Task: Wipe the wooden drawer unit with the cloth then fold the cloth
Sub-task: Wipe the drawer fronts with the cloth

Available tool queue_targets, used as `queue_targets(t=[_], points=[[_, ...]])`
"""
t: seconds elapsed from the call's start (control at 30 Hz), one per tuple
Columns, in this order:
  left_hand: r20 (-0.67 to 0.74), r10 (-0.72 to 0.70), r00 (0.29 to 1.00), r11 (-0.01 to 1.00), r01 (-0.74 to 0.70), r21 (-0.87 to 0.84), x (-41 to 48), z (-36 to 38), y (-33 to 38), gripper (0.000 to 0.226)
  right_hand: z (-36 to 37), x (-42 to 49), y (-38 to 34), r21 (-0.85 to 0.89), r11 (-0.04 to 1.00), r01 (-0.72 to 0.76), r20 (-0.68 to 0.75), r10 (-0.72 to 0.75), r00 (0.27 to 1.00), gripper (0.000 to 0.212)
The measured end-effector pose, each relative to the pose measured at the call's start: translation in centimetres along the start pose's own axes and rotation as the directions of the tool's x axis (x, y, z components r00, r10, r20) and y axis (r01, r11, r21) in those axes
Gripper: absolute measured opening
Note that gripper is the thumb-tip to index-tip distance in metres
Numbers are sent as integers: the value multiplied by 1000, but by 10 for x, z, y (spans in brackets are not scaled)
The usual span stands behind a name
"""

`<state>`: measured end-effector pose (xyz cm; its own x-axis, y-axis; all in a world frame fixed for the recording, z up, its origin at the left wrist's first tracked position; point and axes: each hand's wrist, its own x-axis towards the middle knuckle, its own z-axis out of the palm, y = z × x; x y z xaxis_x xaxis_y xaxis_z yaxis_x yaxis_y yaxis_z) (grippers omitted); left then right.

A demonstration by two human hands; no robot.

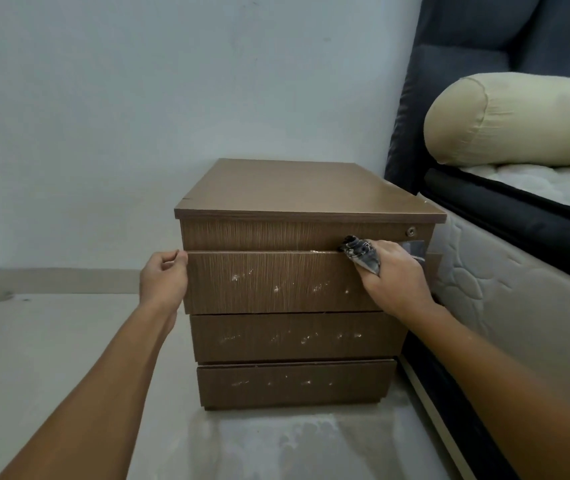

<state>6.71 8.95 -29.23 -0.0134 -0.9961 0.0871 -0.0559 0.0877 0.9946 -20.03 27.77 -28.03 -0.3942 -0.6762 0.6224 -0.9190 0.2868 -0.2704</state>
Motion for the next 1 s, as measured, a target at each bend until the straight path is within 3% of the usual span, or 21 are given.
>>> queue_targets(t=[0.13,0.33,0.57,0.77,1.0], points=[[-8,17,1000,1000,-17,-10,0,-3,-6,25,19,3,-25,29,999,32,-21,-31,999,25],[6,-4,1000,997,5,-74,1,-4,-13,27,48,4,-76,81,994,78,-77,-72,994,33],[54,52,997,998,-51,-30,7,-17,-16,22,80,8,-138,108,982,156,-108,-144,984,37],[160,-65,985,977,95,-191,9,-31,-12,60,103,13,-206,182,963,200,-124,-179,976,31],[227,-167,960,857,255,-447,12,-43,-25,55,110,27,-258,252,953,169,29,-182,983,16]])
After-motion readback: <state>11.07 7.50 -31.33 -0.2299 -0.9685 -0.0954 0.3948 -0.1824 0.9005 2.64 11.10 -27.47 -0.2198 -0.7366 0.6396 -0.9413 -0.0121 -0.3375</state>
